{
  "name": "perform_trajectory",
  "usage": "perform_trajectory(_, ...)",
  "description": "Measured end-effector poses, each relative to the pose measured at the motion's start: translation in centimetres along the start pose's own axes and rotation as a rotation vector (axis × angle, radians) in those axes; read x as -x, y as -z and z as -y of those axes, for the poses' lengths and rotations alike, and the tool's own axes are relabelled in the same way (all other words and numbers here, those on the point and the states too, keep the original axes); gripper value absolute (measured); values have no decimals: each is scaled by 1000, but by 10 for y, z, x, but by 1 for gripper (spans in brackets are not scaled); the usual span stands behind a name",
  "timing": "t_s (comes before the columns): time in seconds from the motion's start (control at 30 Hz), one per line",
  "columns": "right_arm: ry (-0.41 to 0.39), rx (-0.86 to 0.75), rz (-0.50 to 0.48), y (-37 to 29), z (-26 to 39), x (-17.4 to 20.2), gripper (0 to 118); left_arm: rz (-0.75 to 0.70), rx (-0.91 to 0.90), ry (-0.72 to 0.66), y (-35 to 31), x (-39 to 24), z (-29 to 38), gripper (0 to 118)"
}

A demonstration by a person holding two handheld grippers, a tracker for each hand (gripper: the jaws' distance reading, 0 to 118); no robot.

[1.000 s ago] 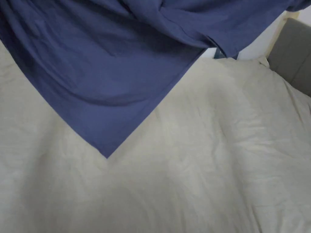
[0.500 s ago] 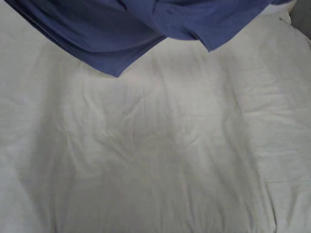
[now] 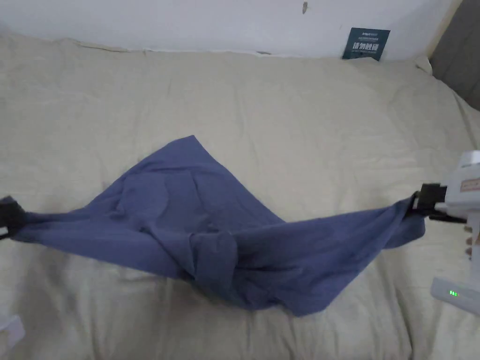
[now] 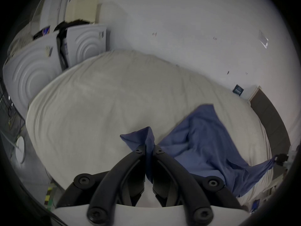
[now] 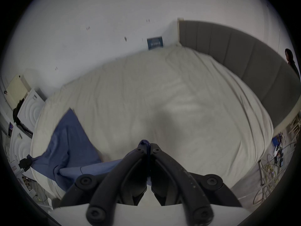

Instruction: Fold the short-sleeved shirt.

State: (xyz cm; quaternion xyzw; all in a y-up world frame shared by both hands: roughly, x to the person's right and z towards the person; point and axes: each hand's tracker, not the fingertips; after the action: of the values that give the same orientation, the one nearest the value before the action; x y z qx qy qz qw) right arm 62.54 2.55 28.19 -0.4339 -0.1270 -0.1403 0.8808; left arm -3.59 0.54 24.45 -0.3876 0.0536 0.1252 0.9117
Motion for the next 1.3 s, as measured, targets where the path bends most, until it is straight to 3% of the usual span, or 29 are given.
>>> perform_trajectory(0.07,1,27,19,17,24,-25,5,-20,29,-15,0,15,30,8)
perform_trajectory(0.13,6,34,30,3,70,-8,5,-73,78,-4,-2,22,56,8)
perform_trajectory(0.17,27,38,36,6,81,-15,8,-77,71,-2,-3,25,65,9)
perform_trajectory(0.2,46,48,31,9,91,-22,19,-84,83,7,-2,27,72,18)
perform_trajectory(0.27,51,48,27,-3,116,-8,84,-134,75,8,-6,29,79,81)
perform_trajectory(0.3,21,43,50,-8,123,-8,104,-126,63,11,-10,29,78,105)
perform_trajectory(0.33,-9,-1,68,-16,129,-5,112,-101,9,-6,-16,29,74,118)
perform_trajectory(0.47,-126,-203,62,-58,140,15,113,-21,-248,-6,-57,16,53,118)
perform_trajectory(0.5,-156,-249,56,-62,133,8,113,-17,-303,15,-67,9,49,118)
perform_trajectory(0.67,-312,-533,7,-127,149,56,118,-13,-611,178,-124,-37,47,118)
perform_trajectory(0.8,-271,-640,-39,-155,167,91,118,-17,-697,284,-143,-66,73,116)
perform_trajectory(0.87,-232,-661,-101,-162,175,103,118,42,-654,294,-146,-75,84,98)
perform_trajectory(0.9,-213,-663,-111,-163,178,109,111,65,-645,299,-148,-78,89,83)
perform_trajectory(0.97,-210,-668,-117,-164,183,117,70,65,-640,322,-141,-77,99,37)
perform_trajectory(1.03,-225,-678,-112,-164,185,124,5,47,-637,374,-137,-81,106,9)
perform_trajectory(1.1,-241,-691,-93,-162,184,130,2,73,-631,376,-139,-85,113,0)
perform_trajectory(1.3,-252,-660,-134,-159,178,138,1,75,-587,369,-133,-95,102,0)
